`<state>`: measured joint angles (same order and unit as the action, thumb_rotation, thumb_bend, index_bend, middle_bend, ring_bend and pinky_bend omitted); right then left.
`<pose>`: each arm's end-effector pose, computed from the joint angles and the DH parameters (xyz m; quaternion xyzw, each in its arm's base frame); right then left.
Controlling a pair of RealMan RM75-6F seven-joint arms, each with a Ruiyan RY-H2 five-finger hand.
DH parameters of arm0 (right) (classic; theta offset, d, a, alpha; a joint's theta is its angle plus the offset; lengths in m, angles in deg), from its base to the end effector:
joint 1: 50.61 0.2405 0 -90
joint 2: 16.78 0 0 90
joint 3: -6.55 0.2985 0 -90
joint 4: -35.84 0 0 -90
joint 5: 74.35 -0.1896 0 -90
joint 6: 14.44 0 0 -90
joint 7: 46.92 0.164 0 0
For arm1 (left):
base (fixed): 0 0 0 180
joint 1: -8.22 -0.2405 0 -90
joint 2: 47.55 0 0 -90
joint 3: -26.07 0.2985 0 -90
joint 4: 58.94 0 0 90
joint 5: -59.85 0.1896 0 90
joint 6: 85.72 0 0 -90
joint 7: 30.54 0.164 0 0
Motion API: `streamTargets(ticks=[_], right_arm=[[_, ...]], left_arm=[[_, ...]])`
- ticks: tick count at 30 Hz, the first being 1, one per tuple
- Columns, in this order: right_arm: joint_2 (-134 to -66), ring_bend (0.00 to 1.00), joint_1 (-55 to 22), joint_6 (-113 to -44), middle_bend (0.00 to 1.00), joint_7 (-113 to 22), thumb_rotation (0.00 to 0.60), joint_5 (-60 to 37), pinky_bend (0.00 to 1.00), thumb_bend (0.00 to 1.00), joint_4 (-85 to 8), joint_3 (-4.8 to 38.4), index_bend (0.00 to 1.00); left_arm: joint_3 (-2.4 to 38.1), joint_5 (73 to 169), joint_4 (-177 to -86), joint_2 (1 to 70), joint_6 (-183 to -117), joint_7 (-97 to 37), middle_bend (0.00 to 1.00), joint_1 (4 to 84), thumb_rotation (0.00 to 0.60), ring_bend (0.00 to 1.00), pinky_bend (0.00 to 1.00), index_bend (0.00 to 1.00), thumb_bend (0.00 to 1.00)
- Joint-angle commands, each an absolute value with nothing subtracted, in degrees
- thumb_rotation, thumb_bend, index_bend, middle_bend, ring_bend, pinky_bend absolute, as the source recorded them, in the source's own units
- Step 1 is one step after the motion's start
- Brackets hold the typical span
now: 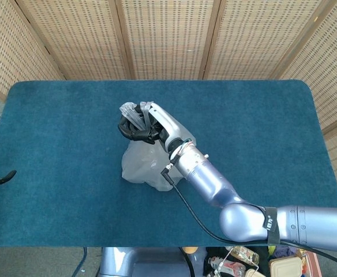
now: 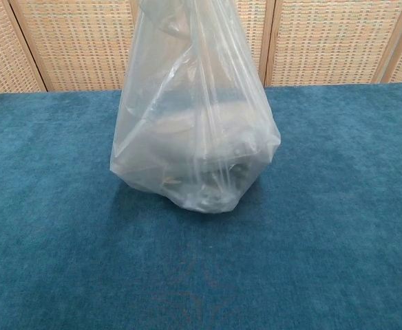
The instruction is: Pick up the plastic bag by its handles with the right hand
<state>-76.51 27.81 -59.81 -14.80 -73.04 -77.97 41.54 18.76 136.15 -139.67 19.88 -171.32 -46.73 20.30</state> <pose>0.1095 -0.4078 0.1534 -0.3666 0.7733 -0.5172 0.0106 -0.3597 0.2633 0.2239 -0.5064 -0.3960 -0.4796 0.5973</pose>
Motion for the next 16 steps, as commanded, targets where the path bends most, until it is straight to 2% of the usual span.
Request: streamTargets(ticks=[1,16], right_arm=[[-75.16,0.88,28.63,-60.11,0.83,-16.38,0.6,-74.87,0.98,1.0,-78.52,42.92,0.65],[-69.88,0.88,31.05,-61.55,0.83,-21.5,0.6,-85.04,0.98,1.0,-76.14,48.76,0.65]], left_arm=[[18.54,136.23,-139.87,19.68,-171.15,-46.96,0.0,20.17,0.6,0.0,0.0,0.0,0.01],[17.4,136.91,-140.28,18.9,-170.38,-48.95,0.0,19.61,0.6,0.0,0.0,0.0,0.01]])
